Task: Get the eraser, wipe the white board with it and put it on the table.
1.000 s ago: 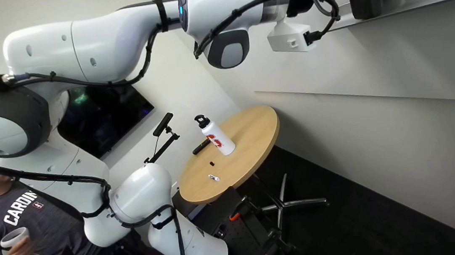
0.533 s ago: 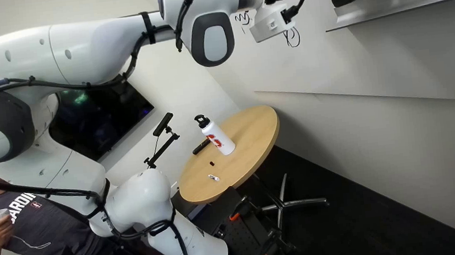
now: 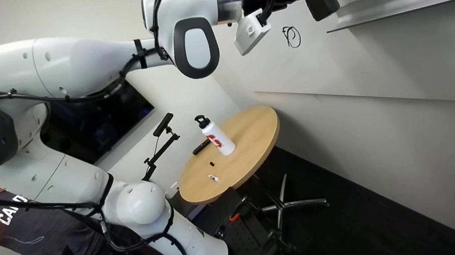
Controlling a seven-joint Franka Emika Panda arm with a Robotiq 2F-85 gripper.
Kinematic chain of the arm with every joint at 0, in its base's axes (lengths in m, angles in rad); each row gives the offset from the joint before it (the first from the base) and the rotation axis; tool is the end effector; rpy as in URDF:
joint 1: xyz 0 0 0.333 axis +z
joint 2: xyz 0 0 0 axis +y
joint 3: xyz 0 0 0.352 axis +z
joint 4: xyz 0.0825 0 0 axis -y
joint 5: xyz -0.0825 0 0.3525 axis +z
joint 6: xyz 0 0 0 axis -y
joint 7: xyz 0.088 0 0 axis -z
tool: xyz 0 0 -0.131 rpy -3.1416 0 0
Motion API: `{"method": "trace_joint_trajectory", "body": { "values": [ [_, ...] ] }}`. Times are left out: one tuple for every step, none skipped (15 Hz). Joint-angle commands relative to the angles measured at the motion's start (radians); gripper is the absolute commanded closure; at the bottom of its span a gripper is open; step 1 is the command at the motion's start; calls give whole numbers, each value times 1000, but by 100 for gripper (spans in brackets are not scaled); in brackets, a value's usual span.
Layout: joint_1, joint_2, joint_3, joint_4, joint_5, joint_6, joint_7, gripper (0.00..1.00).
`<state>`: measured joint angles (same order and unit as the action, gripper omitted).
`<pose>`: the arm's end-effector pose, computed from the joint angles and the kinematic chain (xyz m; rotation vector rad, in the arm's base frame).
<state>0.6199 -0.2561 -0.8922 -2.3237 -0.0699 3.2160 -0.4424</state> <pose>0.4928 -0.1720 0.5745 2.5293 0.1814 1.4651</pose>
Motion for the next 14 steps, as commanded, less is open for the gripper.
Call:
{"method": "trace_joint_trajectory", "body": {
  "values": [
    [8, 3, -7, 1, 0, 0, 0, 46],
    [13, 5, -14, 1, 0, 0, 0, 46],
    [15, 5, -18, 1, 0, 0, 0, 46],
    [15, 5, -19, 1, 0, 0, 0, 46],
    [17, 6, -19, 1, 0, 0, 0, 46],
    [18, 6, -19, 1, 0, 0, 0, 46],
    [18, 6, -19, 1, 0, 0, 0, 71],
    [14, 16, -16, 2, -14, 12, -15, 71],
    [-16, 22, 14, 5, -41, 10, -28, 71],
    [-41, 19, 44, 4, -69, 6, -39, 71],
    [-88, 11, 93, 0, -114, 9, -47, 71],
    [-127, -11, 140, -9, -158, 13, -54, 71],
    [-181, -27, 197, -15, -205, 8, -47, 71],
    [-229, -69, 258, -34, -257, 2, -49, 71]
  ]
}}
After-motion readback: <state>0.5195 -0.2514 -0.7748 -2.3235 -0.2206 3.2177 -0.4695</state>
